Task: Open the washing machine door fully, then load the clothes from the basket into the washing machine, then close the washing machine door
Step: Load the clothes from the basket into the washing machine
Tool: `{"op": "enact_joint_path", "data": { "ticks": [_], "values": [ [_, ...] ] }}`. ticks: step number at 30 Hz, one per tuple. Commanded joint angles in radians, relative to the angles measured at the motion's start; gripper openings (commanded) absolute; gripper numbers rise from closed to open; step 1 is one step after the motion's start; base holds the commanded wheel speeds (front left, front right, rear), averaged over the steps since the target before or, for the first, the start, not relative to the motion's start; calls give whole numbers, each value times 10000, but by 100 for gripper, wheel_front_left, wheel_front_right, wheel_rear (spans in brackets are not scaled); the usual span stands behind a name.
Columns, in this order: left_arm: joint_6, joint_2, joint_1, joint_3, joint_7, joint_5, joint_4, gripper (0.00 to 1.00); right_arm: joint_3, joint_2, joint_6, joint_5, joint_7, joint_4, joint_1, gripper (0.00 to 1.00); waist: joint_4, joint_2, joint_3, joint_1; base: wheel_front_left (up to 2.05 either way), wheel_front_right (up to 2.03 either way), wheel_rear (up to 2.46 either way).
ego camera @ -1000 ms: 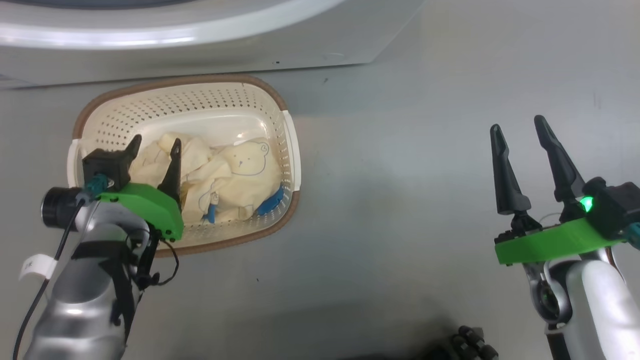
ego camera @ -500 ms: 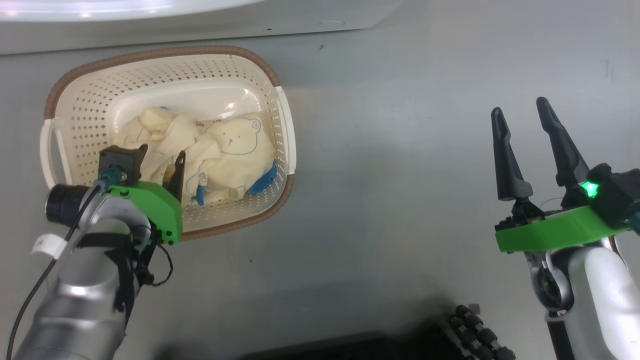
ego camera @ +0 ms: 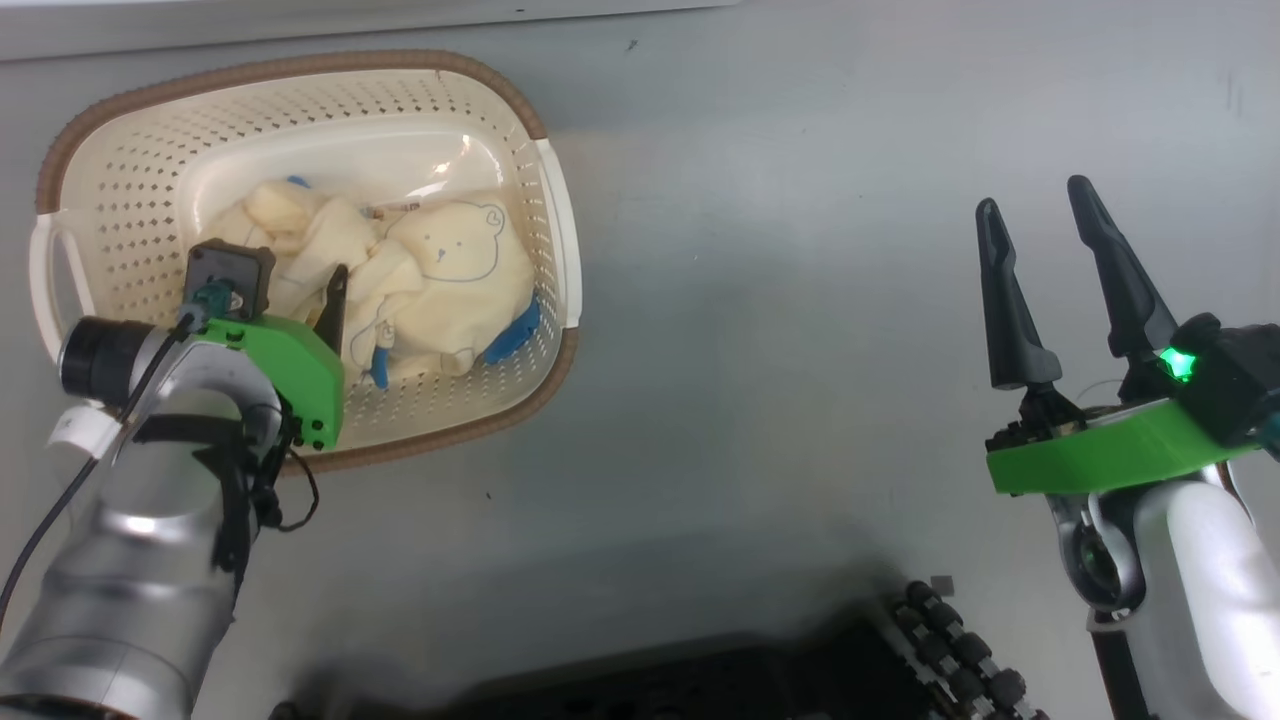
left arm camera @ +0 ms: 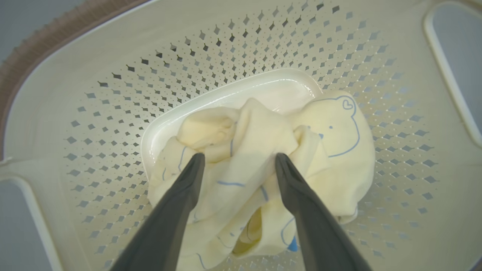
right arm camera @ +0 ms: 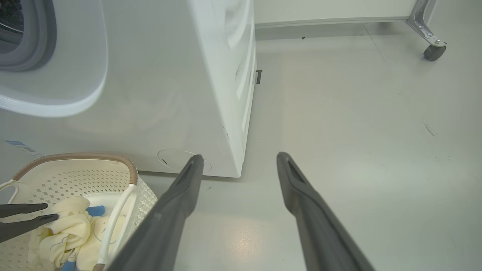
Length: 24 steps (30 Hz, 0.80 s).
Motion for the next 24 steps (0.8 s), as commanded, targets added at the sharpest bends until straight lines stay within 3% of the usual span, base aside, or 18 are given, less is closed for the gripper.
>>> {"op": "enact_joint_path", "data": {
  "ticks": [1, 9, 19, 20, 21, 22, 23, 24],
  "values": [
    [-19, 311, 36, 174, 3, -78, -4, 100, 163, -60, 0, 6, -110, -273, 135, 100, 1, 0, 61, -1, 0, 0, 0],
    [-31, -71, -274, 609, 617, -1164, 505, 100, 115, -84, 0, -40, -119, -317, 87, 100, 97, 0, 371, -1, 0, 0, 0],
    [-33, -10, -609, 52, 1548, -2047, 349, 100, 81, -173, 0, -88, -15, -513, -24, 100, 210, 0, 710, -1, 0, 0, 0],
    [-33, 19, -664, 18, 1526, -2085, 349, 84, 80, -175, 0, -94, -8, -526, -33, 100, 208, 0, 729, -1, 0, 0, 0],
    [-33, 42, -709, -20, 1471, -2097, 361, 57, 79, -175, 0, -98, -6, -533, -39, 100, 209, 0, 736, -1, 0, 0, 0],
    [-33, 48, -732, -76, 1407, -2101, 368, 22, 80, -175, 0, -104, -7, -530, -42, 100, 209, 0, 729, -1, 0, 0, 0],
    [-33, 46, -738, -76, 1325, -2159, 383, 0, 80, -172, 0, -110, -9, -532, -49, 100, 203, 0, 708, -1, 0, 0, 0],
    [-33, 36, -726, -103, 1264, -2192, 411, 0, 67, -170, 0, -120, -15, -535, -58, 100, 200, 0, 659, -1, 0, 0, 0]
  ]
}}
